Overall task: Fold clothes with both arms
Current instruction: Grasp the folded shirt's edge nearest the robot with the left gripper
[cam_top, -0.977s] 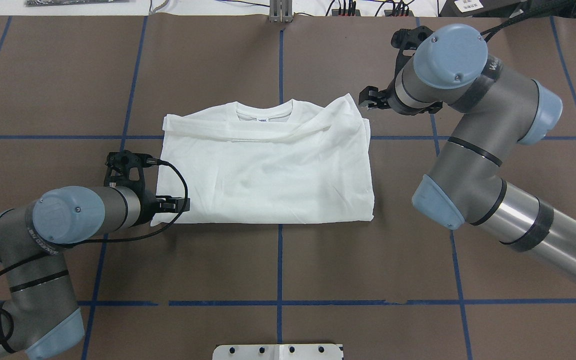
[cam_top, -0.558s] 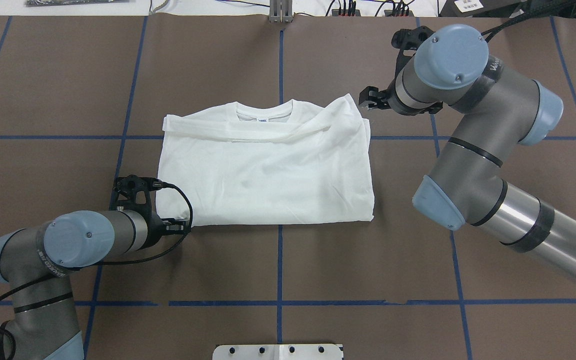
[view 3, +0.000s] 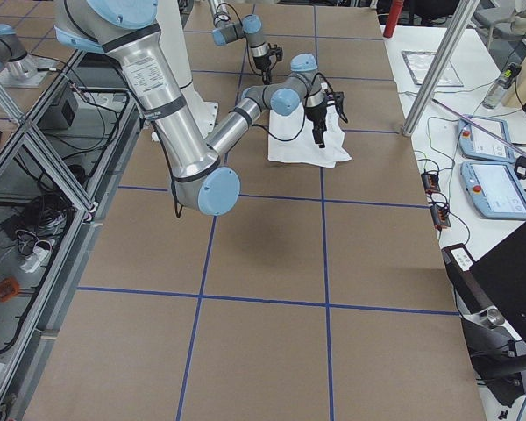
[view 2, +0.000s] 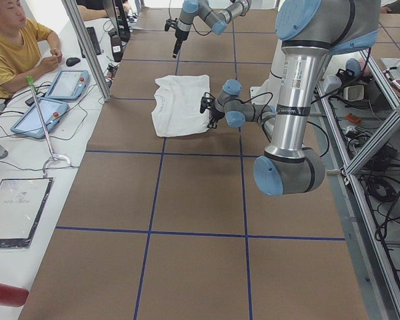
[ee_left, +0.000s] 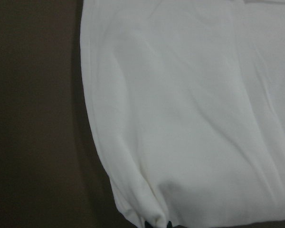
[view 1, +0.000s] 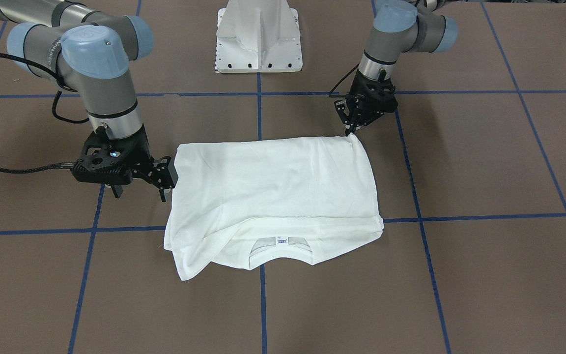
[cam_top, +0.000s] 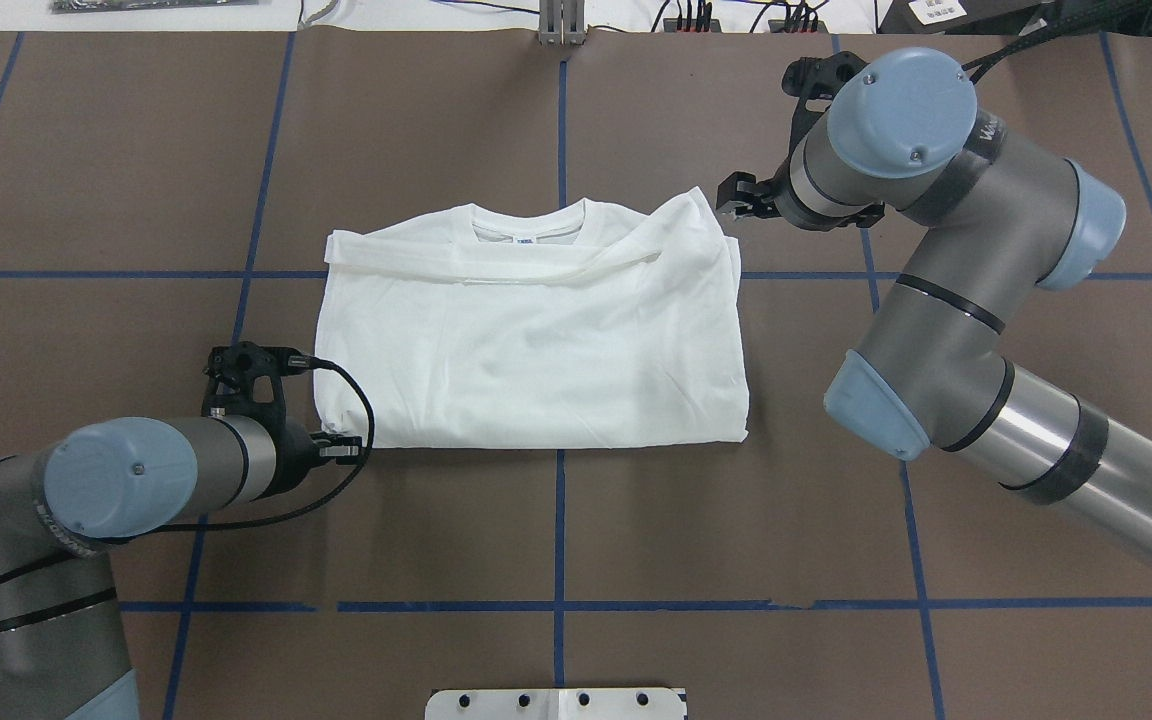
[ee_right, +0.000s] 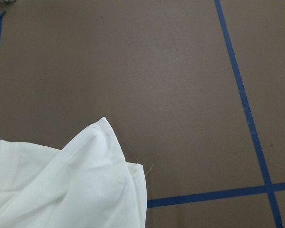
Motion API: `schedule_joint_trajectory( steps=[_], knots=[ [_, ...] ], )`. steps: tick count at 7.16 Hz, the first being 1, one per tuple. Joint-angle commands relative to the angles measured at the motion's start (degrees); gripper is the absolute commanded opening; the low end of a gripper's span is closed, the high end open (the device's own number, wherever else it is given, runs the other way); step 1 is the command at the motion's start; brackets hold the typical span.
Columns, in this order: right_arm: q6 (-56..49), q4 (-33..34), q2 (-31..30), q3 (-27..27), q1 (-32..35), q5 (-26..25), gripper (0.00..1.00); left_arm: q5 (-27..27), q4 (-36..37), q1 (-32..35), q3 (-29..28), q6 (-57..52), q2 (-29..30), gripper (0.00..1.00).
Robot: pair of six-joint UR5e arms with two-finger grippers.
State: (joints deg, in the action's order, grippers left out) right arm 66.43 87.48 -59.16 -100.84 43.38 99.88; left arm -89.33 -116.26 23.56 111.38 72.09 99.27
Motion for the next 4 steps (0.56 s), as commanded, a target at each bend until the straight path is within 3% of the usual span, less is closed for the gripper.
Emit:
schedule_joint_trajectory(
  steps=[1, 3, 4],
  knots=[
    [0.6, 0.0, 0.0, -0.1, -0.3, 0.0, 1.0, -0.1, 0.9, 9.7, -0.1, -11.3, -0.7, 0.0],
    [1.9, 0.0, 0.2, -0.2, -1.3, -0.1, 1.0, -0.2, 0.2, 20.2, -7.7, -22.7, 2.3, 0.0],
    [2.0, 0.0, 0.2, -1.1, -1.9, -0.2, 1.0, -0.1, 0.2, 23.0, -16.6, -24.9, 10.2, 0.0]
  ],
)
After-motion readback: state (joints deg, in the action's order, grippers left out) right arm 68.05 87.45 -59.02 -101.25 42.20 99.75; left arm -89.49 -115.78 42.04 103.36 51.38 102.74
